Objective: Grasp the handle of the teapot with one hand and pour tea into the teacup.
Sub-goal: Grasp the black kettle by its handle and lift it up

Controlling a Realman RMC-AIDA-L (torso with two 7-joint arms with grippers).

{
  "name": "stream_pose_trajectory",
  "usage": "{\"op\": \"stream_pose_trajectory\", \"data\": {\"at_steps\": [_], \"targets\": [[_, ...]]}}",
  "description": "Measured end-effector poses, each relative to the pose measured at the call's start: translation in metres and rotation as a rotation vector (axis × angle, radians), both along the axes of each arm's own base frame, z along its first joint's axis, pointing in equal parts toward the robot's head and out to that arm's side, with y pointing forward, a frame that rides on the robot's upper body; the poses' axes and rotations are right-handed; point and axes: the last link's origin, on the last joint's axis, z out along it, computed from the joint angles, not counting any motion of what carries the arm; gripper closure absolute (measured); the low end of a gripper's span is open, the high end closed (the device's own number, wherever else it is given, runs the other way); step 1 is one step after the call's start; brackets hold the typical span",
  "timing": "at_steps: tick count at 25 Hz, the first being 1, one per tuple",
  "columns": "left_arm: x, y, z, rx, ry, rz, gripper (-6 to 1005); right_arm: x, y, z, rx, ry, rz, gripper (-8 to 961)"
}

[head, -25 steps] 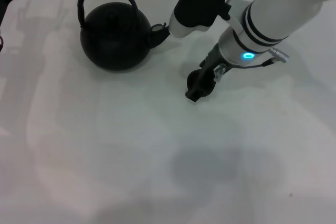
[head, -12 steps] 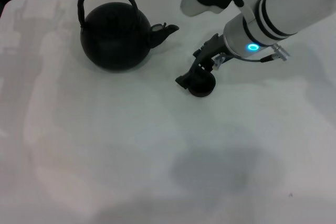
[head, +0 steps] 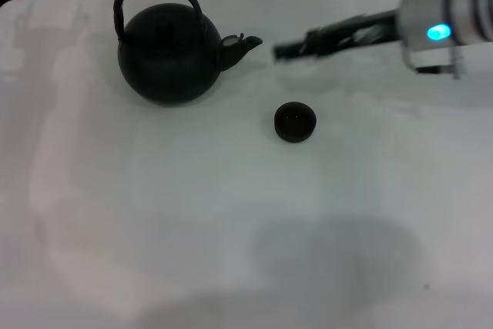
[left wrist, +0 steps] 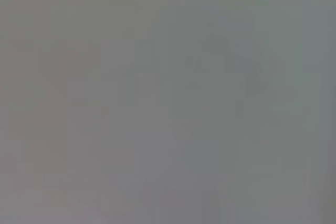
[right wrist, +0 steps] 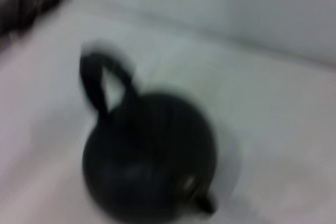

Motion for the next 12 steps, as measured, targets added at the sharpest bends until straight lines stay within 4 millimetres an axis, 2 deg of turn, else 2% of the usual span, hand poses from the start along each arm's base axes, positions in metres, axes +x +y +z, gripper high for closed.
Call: {"op": "stream_pose_trajectory", "data": {"at_steps": [5,7,12], "targets": [[-0.007,-0.006,0.002,0.003,-0.002,0.016,112,0.046,0.009,0.029,0.236,0.334,-0.213,88],[-0.008,-0.006,0.002,0.003,-0.002,0.018,112,0.066,0.010,0.039,0.358,0.394,-0.254,88],[-0.009,-0.010,-0.002,-0.002,-0.008,0.022,113,0.108,0.006,0.058,0.669,0.288,-0.180,88]]}}
